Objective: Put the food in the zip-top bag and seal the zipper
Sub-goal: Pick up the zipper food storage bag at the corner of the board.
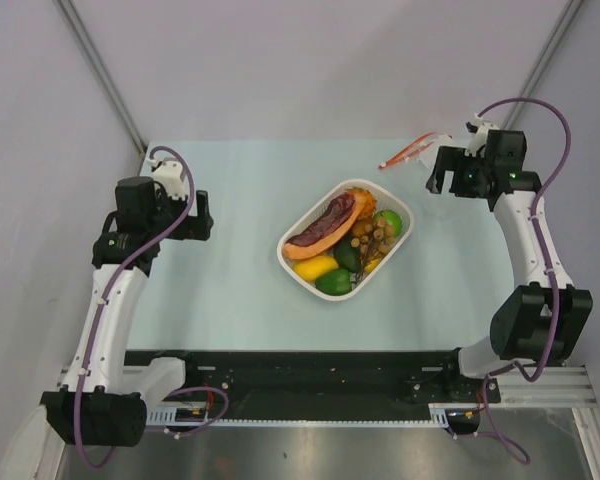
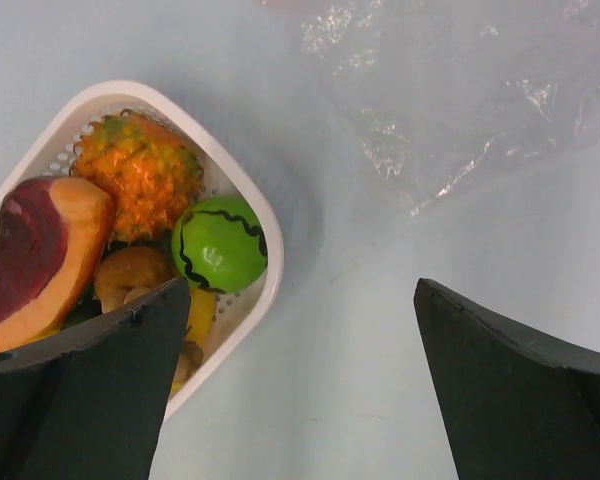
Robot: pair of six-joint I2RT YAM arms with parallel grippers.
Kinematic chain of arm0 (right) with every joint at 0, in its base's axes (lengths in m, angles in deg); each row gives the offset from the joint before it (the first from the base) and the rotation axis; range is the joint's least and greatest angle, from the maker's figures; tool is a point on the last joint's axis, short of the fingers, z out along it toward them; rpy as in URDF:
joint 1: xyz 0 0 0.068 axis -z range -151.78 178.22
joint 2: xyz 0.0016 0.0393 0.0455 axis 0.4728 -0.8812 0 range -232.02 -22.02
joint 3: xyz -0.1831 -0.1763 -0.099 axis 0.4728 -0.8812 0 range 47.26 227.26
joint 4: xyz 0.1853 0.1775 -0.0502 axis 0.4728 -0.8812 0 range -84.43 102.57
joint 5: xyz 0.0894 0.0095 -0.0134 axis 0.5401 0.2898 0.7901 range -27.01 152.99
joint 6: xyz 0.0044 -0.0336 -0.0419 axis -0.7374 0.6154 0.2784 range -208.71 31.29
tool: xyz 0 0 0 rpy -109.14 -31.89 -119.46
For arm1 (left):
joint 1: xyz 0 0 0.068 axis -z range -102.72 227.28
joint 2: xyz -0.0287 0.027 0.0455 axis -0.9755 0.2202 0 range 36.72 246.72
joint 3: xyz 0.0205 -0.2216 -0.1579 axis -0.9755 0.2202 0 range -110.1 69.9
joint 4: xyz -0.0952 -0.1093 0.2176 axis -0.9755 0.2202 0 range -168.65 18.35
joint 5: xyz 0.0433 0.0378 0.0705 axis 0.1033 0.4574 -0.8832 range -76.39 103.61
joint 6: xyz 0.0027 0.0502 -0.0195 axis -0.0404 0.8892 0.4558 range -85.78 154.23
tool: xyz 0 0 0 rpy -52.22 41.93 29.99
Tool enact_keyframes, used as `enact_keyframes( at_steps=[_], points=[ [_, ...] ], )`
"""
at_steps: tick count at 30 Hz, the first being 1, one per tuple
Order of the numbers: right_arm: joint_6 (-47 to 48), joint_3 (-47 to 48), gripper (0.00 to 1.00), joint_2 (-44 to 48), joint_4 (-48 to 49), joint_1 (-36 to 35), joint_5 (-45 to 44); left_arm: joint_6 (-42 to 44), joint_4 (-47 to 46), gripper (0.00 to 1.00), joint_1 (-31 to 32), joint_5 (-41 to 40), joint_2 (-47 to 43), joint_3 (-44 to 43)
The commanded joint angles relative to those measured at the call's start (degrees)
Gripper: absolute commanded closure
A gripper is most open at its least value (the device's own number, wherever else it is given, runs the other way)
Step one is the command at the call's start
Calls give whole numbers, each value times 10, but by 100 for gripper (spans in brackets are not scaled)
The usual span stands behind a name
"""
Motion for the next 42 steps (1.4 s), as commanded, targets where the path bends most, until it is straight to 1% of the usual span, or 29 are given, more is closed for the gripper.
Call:
enact_keyframes(
  at_steps=[1, 3, 5, 6, 7, 9, 10, 15, 16, 17, 20, 24, 28, 32, 33, 35, 38, 41, 42],
  points=[
    [-24, 46, 0, -26, 46, -11, -31, -18, -29, 0, 2, -24, -7, -2],
    [-39, 75, 1, -53, 53, -22, -53, -17, -35, 0, 2, -36, -3, -11],
    [-60, 99, 0, -76, 59, -40, -106, -16, -37, 0, 2, -49, 4, -17],
    [-71, 111, 0, -99, 65, -48, -134, -16, -42, 0, 2, -54, 4, -18],
    [-96, 141, 0, -115, 68, -50, -196, -16, -44, 0, 2, -56, 6, -19],
    [-108, 172, 0, -158, 76, -81, -242, -17, -54, 1, 2, -63, 8, -17],
    [-117, 210, 0, -173, 77, -88, -276, -17, -56, 0, 2, -66, 8, -15],
    [-134, 329, 0, -275, 75, -114, -330, -31, -73, 0, 2, -104, 2, 2],
    [-135, 346, 0, -309, 75, -116, -340, -31, -78, 0, 2, -106, 2, 5],
    [-134, 379, 0, -324, 76, -119, -347, -31, -79, 0, 2, -108, 1, 10],
    [-139, 425, 0, -375, 85, -122, -360, -30, -90, 1, 2, -112, 5, 19],
    [-160, 448, 0, -422, 130, -120, -375, -30, -93, 0, 2, -122, 22, 23],
    [-183, 440, 0, -457, 188, -119, -390, -30, -89, 0, 2, -132, 50, 23],
    [-192, 458, 0, -498, 223, -120, -398, -31, -83, 0, 2, -149, 69, 22],
    [-192, 466, 0, -520, 229, -121, -411, -31, -80, 0, 2, -150, 72, 23],
    [-182, 481, 0, -537, 248, -124, -420, -27, -80, 0, 2, -150, 79, 26],
    [-167, 493, 0, -568, 272, -134, -447, -23, -83, 0, 2, -155, 83, 34],
    [-142, 495, 0, -598, 303, -144, -496, -21, -81, 0, 2, -164, 90, 35],
    [-136, 496, 0, -606, 311, -147, -531, -21, -80, 0, 2, -167, 96, 34]
  ],
)
